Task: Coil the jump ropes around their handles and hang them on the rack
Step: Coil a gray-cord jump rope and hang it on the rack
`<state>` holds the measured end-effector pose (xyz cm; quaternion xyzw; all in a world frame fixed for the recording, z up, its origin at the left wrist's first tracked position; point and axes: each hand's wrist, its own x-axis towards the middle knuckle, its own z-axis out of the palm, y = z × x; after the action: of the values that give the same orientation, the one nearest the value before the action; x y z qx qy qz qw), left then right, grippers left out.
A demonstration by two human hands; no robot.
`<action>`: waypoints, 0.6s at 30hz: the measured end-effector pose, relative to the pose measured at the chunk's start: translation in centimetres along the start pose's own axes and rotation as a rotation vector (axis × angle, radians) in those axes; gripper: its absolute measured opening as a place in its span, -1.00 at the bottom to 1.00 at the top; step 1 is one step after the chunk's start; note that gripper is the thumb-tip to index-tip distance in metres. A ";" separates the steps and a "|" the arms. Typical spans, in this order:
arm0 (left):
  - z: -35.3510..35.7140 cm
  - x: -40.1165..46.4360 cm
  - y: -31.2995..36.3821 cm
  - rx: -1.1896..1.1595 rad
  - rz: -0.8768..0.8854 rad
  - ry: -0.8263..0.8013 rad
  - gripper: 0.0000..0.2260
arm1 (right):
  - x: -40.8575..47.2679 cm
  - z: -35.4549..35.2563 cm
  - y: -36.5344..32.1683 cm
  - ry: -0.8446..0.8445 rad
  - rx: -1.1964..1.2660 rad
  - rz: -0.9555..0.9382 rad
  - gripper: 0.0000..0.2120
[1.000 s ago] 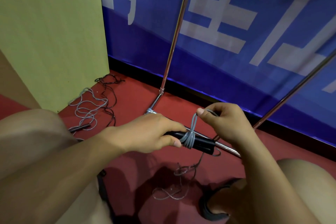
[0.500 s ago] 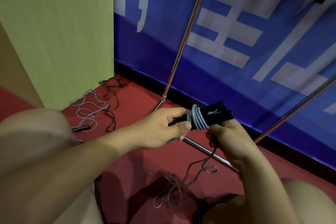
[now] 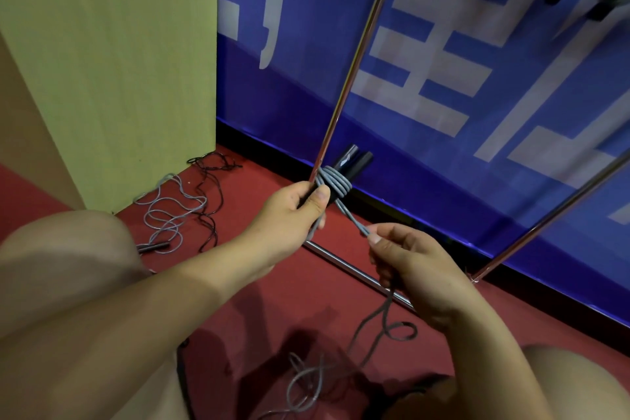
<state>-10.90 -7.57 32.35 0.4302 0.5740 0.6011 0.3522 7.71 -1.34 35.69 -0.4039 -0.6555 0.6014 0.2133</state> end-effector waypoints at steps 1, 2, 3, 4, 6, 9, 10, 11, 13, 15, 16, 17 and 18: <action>0.0 0.1 0.0 0.040 -0.004 0.022 -0.61 | 0.0 0.1 0.0 0.000 -0.004 0.004 -0.87; -0.1 0.2 0.0 0.067 -0.009 0.047 -0.60 | -0.1 0.1 0.0 -0.002 -0.018 0.010 -0.87; -0.1 0.3 -0.1 0.076 -0.018 0.071 -0.60 | -0.2 0.1 0.0 -0.002 -0.033 0.015 -0.88; -0.1 0.4 -0.2 0.079 -0.030 0.087 -0.60 | -0.3 0.2 0.0 -0.001 -0.043 0.022 -0.87; 0.0 0.6 -0.5 0.103 -0.052 0.104 -0.59 | -0.3 0.2 0.0 0.002 -0.054 0.035 -0.86; 0.0 0.8 -0.9 0.151 -0.084 0.118 -0.60 | -0.2 0.3 0.1 0.030 -0.098 0.041 -0.87; -0.1 0.9 -0.9 0.158 -0.088 0.130 -0.61 | -0.2 0.3 0.1 0.049 -0.112 0.038 -0.88; -0.1 1.0 -1.0 0.161 -0.086 0.150 -0.63 | -0.1 0.2 0.2 0.067 -0.125 0.036 -0.88; -0.2 1.2 -1.1 0.161 -0.081 0.194 -0.68 | -0.1 0.1 0.3 0.085 -0.141 0.048 -0.86; -0.2 1.2 -1.0 0.167 -0.074 0.220 -0.73 | -0.1 0.0 0.4 0.077 -0.140 0.055 -0.85; -0.1 1.2 -1.0 0.170 -0.067 0.226 -0.75 | -0.1 0.0 0.5 0.070 -0.137 0.055 -0.85; -0.1 1.2 -1.0 0.174 -0.060 0.233 -0.76 | -0.1 0.0 0.5 0.063 -0.140 0.053 -0.86; -0.1 1.2 -1.0 0.183 -0.055 0.244 -0.76 | -0.2 0.0 0.5 0.057 -0.155 0.049 -0.86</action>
<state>-11.52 -6.36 31.48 0.3682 0.6765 0.5844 0.2556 7.96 -1.55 35.27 -0.4518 -0.6839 0.5421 0.1851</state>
